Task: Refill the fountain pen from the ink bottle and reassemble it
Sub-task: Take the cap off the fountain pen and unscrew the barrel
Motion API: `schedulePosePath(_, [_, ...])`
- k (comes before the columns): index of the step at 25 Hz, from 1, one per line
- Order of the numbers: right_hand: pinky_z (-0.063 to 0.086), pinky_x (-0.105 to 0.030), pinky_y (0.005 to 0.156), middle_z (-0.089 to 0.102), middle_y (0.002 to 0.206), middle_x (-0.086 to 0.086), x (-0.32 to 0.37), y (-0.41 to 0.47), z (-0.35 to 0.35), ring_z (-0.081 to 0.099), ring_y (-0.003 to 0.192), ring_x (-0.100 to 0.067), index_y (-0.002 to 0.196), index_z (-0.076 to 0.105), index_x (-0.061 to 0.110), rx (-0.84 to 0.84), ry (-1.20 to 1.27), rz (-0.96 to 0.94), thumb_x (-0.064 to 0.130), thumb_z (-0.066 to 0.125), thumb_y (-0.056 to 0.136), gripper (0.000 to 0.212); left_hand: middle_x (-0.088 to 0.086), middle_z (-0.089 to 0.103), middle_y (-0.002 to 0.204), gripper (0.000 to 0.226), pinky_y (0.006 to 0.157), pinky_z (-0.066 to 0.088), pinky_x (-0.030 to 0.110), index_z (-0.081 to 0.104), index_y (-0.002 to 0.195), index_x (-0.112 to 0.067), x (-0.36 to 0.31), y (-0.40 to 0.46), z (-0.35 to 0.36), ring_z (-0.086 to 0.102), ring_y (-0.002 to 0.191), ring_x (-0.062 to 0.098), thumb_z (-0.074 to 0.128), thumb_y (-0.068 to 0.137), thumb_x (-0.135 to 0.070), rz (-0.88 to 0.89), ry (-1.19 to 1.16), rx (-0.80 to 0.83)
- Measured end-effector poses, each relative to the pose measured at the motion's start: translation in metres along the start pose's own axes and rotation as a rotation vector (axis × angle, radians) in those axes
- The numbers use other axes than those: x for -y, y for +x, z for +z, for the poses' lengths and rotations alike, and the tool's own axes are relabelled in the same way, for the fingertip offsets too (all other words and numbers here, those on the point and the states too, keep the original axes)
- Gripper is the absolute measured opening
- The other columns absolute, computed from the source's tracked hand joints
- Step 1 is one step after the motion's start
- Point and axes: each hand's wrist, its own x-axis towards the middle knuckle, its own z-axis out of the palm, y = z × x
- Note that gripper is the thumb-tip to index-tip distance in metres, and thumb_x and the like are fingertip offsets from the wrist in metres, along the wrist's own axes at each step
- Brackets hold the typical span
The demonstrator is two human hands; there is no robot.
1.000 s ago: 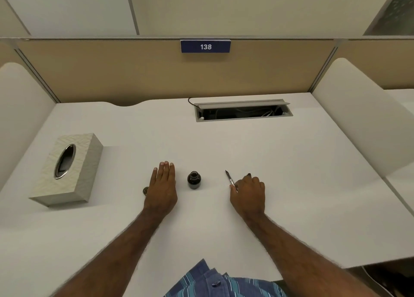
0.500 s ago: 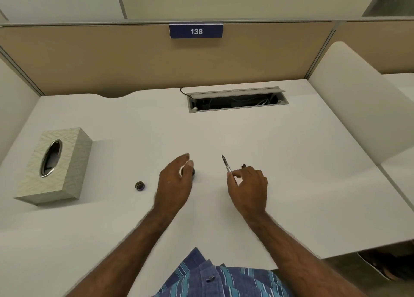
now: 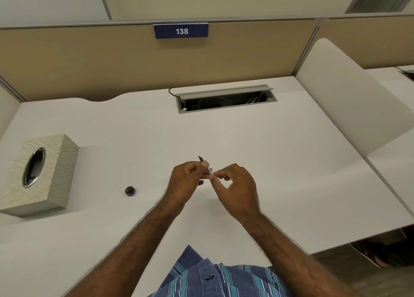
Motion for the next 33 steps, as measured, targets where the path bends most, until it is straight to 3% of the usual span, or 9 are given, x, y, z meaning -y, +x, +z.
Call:
schedulePosePath(3, [0.050, -0.013, 0.068, 0.075, 0.090, 0.015, 0.004, 0.005, -0.005, 0.069, 0.082, -0.006, 0.091, 0.078, 0.029, 0.117, 0.170, 0.122, 0.045, 0.079, 0.093, 0.017, 0.004, 0.084, 0.098, 0.024, 0.095, 0.063, 0.043, 0.081, 0.103, -0.011, -0.002, 0.000, -0.002, 0.081, 0.094, 0.018, 0.064, 0.104, -0.028, -0.016, -0.070, 0.020])
schedulePosePath(6, [0.053, -0.013, 0.066, 0.079, 0.085, 0.008, 0.007, 0.008, -0.011, 0.070, 0.073, -0.003, 0.099, 0.082, 0.023, 0.268, 0.395, 0.269, 0.038, 0.075, 0.098, 0.016, 0.008, 0.083, 0.104, 0.026, 0.094, 0.063, 0.042, 0.079, 0.109, -0.007, -0.003, 0.000, -0.006, 0.079, 0.101, 0.027, 0.062, 0.106, -0.026, -0.020, -0.165, 0.027])
schedulePosePath(10, [0.046, -0.016, 0.060, 0.078, 0.083, -0.001, 0.005, 0.006, -0.011, 0.065, 0.067, -0.007, 0.098, 0.081, 0.021, 0.395, 0.440, 0.332, 0.041, 0.066, 0.103, 0.025, 0.010, 0.083, 0.107, 0.026, 0.097, 0.062, 0.044, 0.079, 0.109, -0.007, -0.002, -0.001, -0.009, 0.078, 0.103, 0.030, 0.061, 0.107, -0.025, -0.013, -0.226, 0.015])
schedulePosePath(15, [0.050, -0.014, 0.061, 0.080, 0.082, 0.003, 0.006, 0.004, -0.010, 0.067, 0.068, 0.000, 0.099, 0.084, 0.018, 0.349, 0.485, 0.329, 0.035, 0.074, 0.099, 0.020, 0.014, 0.083, 0.103, 0.024, 0.100, 0.061, 0.044, 0.081, 0.106, -0.006, 0.003, -0.002, -0.008, 0.078, 0.105, 0.034, 0.065, 0.104, -0.024, -0.001, -0.266, -0.029])
schedulePosePath(20, [0.057, -0.015, 0.075, 0.082, 0.083, 0.007, 0.003, 0.003, -0.006, 0.074, 0.080, -0.007, 0.094, 0.086, 0.026, 0.284, 0.412, 0.259, 0.035, 0.079, 0.094, 0.011, 0.017, 0.083, 0.101, 0.020, 0.102, 0.060, 0.045, 0.081, 0.102, -0.005, 0.006, -0.002, -0.007, 0.077, 0.108, 0.038, 0.068, 0.102, -0.019, 0.017, -0.301, -0.050])
schedulePosePath(23, [0.056, -0.011, 0.076, 0.083, 0.084, 0.008, 0.001, 0.003, -0.003, 0.077, 0.083, -0.008, 0.096, 0.087, 0.022, 0.242, 0.408, 0.249, 0.030, 0.084, 0.090, 0.010, 0.016, 0.083, 0.100, 0.017, 0.102, 0.060, 0.043, 0.082, 0.100, -0.006, 0.008, -0.002, -0.007, 0.077, 0.107, 0.036, 0.069, 0.101, -0.017, 0.024, -0.302, -0.072])
schedulePosePath(28, [0.058, -0.017, 0.073, 0.082, 0.086, 0.004, 0.000, 0.003, -0.004, 0.072, 0.077, -0.004, 0.096, 0.086, 0.025, 0.199, 0.437, 0.285, 0.032, 0.092, 0.082, 0.017, 0.016, 0.083, 0.098, 0.014, 0.099, 0.061, 0.042, 0.084, 0.093, -0.008, 0.009, -0.004, -0.007, 0.078, 0.106, 0.035, 0.075, 0.097, -0.017, 0.016, -0.338, -0.116])
schedulePosePath(33, [0.052, -0.026, 0.065, 0.082, 0.091, -0.002, 0.002, 0.000, -0.006, 0.068, 0.075, -0.009, 0.103, 0.082, 0.019, 0.349, 0.620, 0.430, 0.039, 0.072, 0.100, 0.023, 0.017, 0.083, 0.100, 0.015, 0.100, 0.060, 0.042, 0.083, 0.095, -0.007, 0.007, 0.001, -0.011, 0.078, 0.107, 0.035, 0.073, 0.098, -0.017, 0.015, -0.373, -0.109])
